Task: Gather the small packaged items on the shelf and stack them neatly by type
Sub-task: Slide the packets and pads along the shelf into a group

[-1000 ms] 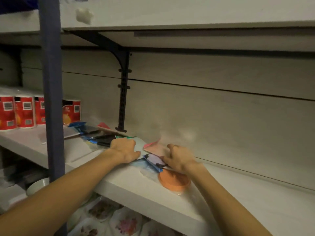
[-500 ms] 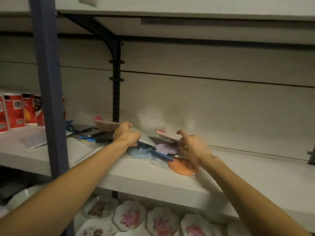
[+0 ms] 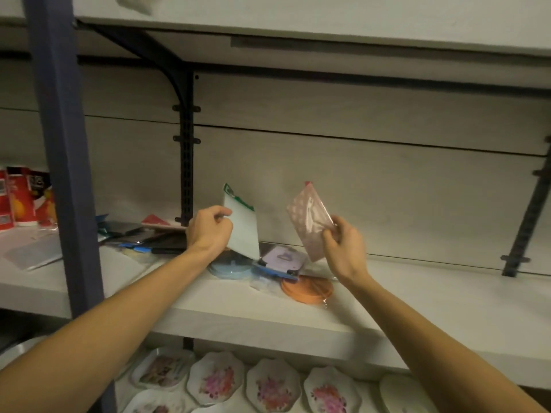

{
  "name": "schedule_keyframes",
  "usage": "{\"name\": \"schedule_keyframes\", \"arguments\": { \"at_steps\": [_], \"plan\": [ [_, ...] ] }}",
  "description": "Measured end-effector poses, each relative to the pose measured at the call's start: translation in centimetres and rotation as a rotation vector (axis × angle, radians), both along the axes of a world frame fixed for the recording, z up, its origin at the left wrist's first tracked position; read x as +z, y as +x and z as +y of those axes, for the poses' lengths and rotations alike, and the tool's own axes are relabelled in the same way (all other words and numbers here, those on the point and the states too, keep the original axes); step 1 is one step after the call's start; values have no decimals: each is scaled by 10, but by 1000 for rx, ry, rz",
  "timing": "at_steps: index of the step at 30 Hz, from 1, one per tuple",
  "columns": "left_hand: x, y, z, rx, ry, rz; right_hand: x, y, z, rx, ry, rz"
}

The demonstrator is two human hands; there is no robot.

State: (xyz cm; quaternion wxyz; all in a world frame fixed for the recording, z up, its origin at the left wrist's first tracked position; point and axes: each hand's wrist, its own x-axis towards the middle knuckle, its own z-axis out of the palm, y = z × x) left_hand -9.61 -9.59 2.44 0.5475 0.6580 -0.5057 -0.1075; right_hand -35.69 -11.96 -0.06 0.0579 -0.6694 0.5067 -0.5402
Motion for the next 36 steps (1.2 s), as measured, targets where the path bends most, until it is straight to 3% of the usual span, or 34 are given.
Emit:
{"name": "schedule_keyframes", "arguments": {
  "at_steps": [6,10,18,30,36],
  "plan": [
    [23,-32,21,102,-184,-22,14,-42,33,39,22,-176],
    [42,-72,29,67,-171,98,30,-91,64,36,20,-219],
    [15,-220,56,-258,-166,50,44,-215,141,-72,-94,-266],
    [-11,-508,155,-774,-473,29,10,-446,297,-487,-369,-400],
    [-16,-634,201,-960,-562,-56,17,-543,359,-644,-352,-381]
  ]
}}
